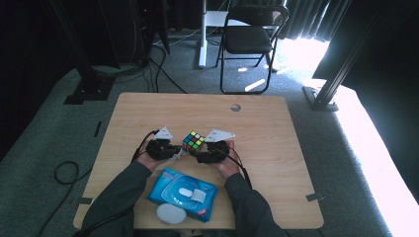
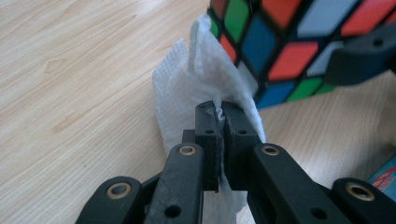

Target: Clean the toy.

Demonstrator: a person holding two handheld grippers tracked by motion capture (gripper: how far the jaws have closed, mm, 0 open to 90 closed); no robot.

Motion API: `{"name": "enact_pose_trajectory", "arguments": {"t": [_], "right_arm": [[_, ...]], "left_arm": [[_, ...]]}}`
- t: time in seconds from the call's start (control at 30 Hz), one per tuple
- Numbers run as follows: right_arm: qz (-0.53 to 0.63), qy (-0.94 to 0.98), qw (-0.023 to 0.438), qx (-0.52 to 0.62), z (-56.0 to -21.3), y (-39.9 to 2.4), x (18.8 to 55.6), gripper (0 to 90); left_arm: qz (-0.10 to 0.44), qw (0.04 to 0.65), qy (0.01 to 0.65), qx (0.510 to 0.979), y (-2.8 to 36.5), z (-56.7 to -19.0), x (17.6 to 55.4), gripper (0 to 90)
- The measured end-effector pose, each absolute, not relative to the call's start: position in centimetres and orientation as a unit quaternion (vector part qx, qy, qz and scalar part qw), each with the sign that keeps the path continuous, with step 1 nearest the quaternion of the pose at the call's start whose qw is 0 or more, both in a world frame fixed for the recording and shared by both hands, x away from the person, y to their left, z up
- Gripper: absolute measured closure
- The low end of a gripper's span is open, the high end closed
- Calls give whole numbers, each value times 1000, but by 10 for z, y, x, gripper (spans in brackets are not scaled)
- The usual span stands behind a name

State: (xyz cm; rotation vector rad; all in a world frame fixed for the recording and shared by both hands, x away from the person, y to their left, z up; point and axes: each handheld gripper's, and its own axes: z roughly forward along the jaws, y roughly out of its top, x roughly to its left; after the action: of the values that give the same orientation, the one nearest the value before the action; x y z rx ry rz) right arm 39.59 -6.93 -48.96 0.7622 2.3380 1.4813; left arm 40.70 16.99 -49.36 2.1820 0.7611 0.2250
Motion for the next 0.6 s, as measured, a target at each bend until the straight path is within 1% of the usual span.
{"name": "enact_pose_trajectory", "arguments": {"t": [0.43,0.6], "right_arm": [[513,797,143,284,-487,-68,401,341],[531,782,130,300,-485,-70,405,341]], "left_arm": [[101,403,274,868,157,-491,400,860],[104,409,257,869,152,-484,397,860]]}}
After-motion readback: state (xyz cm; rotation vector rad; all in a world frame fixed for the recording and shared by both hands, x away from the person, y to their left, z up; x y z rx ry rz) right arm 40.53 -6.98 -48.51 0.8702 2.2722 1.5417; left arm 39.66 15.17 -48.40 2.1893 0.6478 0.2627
